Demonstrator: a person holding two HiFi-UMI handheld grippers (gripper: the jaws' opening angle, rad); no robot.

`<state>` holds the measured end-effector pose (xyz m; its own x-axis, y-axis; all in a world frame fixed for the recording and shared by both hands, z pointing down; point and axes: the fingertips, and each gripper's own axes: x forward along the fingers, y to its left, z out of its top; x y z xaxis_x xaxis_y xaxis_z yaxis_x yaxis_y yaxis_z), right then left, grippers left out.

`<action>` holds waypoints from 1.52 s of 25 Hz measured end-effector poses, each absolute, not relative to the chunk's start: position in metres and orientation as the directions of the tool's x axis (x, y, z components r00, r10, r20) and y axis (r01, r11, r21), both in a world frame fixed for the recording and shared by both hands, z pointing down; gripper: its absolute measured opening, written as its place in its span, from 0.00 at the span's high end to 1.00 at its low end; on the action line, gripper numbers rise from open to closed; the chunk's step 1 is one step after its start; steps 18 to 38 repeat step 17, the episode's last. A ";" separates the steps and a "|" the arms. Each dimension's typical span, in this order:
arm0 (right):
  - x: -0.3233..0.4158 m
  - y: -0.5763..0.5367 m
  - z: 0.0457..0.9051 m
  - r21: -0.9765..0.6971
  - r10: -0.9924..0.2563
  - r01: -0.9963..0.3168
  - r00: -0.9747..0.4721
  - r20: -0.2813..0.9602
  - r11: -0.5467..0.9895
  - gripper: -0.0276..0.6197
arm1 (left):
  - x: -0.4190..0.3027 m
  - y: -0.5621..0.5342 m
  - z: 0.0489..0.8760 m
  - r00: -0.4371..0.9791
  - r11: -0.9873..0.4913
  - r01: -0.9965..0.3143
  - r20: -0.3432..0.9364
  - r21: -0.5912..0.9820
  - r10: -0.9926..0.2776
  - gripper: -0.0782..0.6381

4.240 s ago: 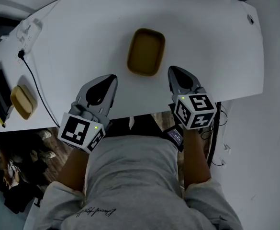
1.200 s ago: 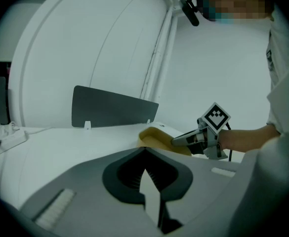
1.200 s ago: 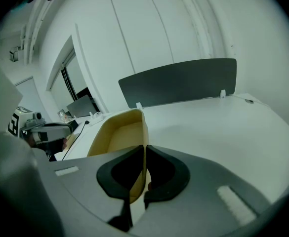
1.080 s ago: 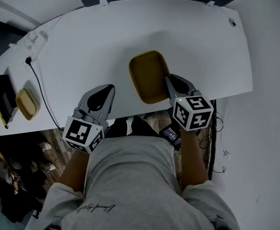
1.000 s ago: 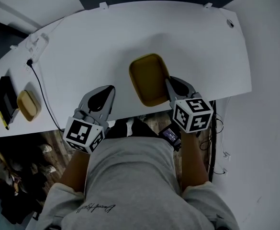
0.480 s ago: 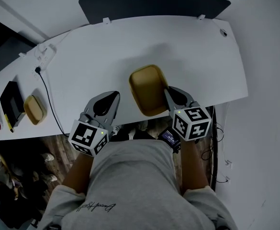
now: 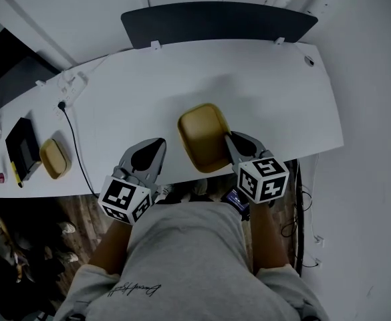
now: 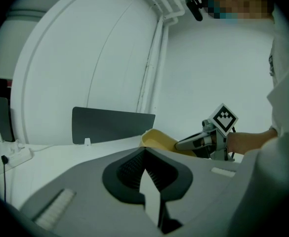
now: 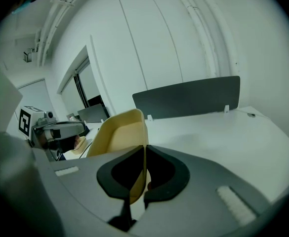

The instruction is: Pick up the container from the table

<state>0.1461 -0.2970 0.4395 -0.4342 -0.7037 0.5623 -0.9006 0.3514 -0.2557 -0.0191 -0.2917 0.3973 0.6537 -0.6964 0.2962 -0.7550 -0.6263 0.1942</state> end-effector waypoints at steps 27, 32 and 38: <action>0.128 -0.302 0.450 -0.259 -0.665 -0.887 -0.459 0.590 0.383 0.91 | -0.029 -0.292 0.400 0.649 -0.619 -0.759 0.298 0.200 -0.700 0.89; 0.128 -0.302 0.450 -0.259 -0.665 -0.887 -0.459 0.590 0.383 0.91 | -0.029 -0.292 0.400 0.649 -0.619 -0.759 0.298 0.200 -0.700 0.89; 0.128 -0.302 0.450 -0.259 -0.665 -0.887 -0.459 0.590 0.383 0.91 | -0.029 -0.292 0.400 0.649 -0.619 -0.759 0.298 0.200 -0.700 0.89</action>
